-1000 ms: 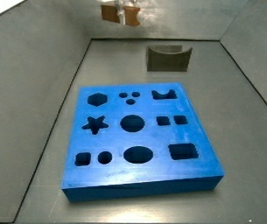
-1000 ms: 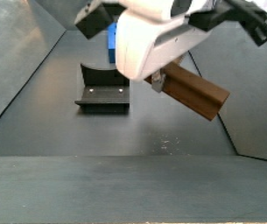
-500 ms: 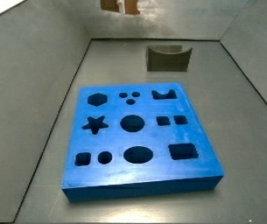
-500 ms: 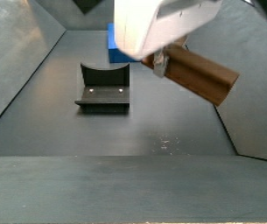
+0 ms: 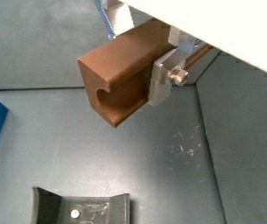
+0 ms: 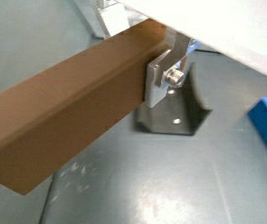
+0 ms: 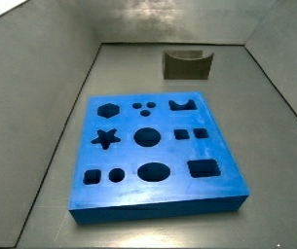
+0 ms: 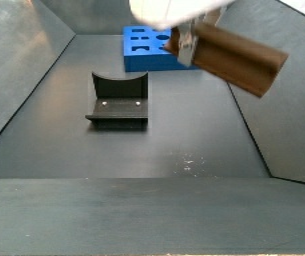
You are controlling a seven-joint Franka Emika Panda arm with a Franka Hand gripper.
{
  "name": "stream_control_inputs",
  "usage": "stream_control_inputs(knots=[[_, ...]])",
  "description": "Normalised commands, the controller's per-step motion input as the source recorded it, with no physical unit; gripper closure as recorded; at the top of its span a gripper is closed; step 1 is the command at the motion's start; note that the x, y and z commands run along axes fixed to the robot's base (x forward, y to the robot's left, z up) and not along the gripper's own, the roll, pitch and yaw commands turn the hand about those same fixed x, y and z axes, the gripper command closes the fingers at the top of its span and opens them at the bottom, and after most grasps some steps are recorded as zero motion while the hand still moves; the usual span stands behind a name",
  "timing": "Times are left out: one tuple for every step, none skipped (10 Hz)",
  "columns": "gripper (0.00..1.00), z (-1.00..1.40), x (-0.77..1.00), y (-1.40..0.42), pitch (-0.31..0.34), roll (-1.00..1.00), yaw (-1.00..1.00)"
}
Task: Pick up the arch object. Move up. Place the arch object on the fixture. Regrasp the arch object. Rotate the arch object. Move to above the board. Insert the arch object.
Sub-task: Place the arch object on the fixture.
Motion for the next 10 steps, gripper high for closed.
stream_control_inputs(knots=[[1.0,-0.17,0.81,-1.0,-0.008,0.07,-1.0],[1.0,-0.19,0.92,-1.0,-0.016,0.08,-1.0],[1.0,-0.18,1.0,-1.0,-0.022,0.09,-1.0],[1.0,-0.15,1.0,-0.8,-0.033,0.1,-1.0],[1.0,-0.1,0.91,-0.5,-0.045,0.12,-1.0],[1.0,-0.06,0.77,-0.23,-0.05,0.14,-1.0],[1.0,-0.05,0.68,-0.14,-0.05,0.14,-1.0],[1.0,-0.03,0.51,-0.08,-0.049,0.16,-1.0],[1.0,-0.02,0.35,-0.04,-0.043,0.2,-1.0],[1.0,-0.02,0.23,-0.02,-0.03,0.22,-0.89]])
